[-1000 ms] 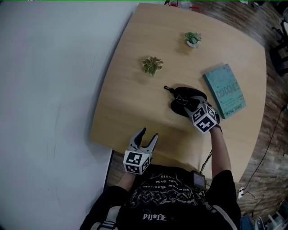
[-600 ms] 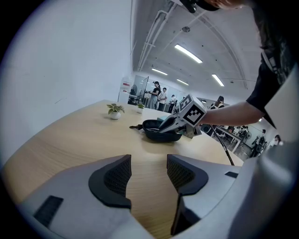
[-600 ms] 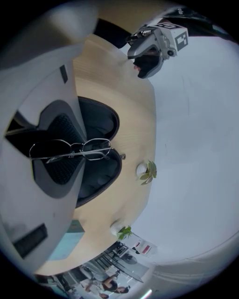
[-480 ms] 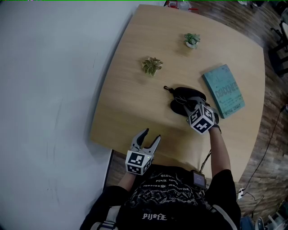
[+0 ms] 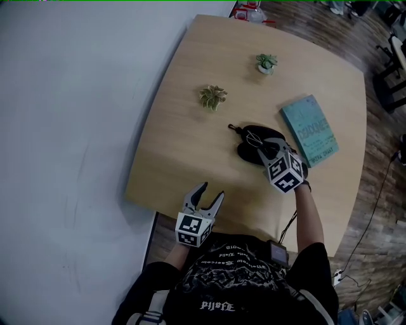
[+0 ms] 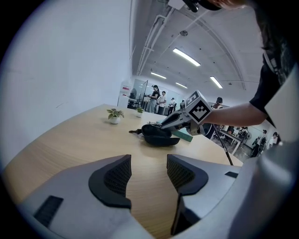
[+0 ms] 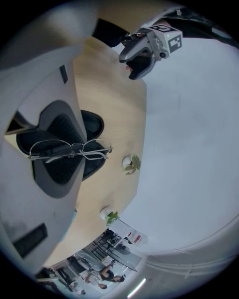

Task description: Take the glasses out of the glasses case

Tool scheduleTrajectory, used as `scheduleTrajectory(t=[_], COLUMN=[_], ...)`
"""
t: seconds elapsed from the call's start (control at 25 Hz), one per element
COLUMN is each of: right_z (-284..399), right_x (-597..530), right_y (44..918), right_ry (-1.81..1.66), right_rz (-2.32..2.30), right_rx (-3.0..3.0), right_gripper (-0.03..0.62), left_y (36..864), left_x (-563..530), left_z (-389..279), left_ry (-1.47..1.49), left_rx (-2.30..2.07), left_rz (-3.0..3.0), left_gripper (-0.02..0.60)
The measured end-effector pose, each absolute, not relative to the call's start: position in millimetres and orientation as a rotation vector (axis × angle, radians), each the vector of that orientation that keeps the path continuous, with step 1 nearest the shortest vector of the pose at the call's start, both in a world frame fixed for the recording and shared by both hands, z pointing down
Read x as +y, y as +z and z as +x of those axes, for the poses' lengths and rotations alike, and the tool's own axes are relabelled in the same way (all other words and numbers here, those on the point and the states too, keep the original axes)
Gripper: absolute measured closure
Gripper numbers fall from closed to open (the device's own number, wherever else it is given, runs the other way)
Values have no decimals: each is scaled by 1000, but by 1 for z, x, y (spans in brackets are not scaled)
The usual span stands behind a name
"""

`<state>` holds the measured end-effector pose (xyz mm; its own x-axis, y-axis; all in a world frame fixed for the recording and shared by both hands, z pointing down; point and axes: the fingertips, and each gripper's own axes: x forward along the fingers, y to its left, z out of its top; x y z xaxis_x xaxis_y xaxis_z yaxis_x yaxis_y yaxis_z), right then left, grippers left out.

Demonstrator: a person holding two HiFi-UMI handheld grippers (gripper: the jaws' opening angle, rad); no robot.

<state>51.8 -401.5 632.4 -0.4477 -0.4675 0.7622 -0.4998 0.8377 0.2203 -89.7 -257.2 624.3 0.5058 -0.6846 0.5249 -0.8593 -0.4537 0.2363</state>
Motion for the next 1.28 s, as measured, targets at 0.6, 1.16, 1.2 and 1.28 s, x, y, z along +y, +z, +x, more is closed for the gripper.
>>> scheduleTrajectory(t=[0.6, 1.16, 1.2, 1.28], right_z=[54, 73, 74, 76], right_x=[-357, -285, -280, -270], right_y=[542, 498, 496, 494], right_ry=[-44, -34, -24, -14], right_rz=[985, 1301, 1325, 1372], right_rx=[-2251, -2332, -2342, -2359], right_gripper=[494, 494, 494, 494], left_y=[587, 558, 556, 554], left_x=[-244, -219, -218, -215], left_z=[-89, -81, -79, -75], left_ry=[342, 226, 220, 214], left_rx=[-1318, -1308, -1303, -1290], left_rz=[2314, 2380, 2386, 2403], left_gripper=[337, 337, 337, 337])
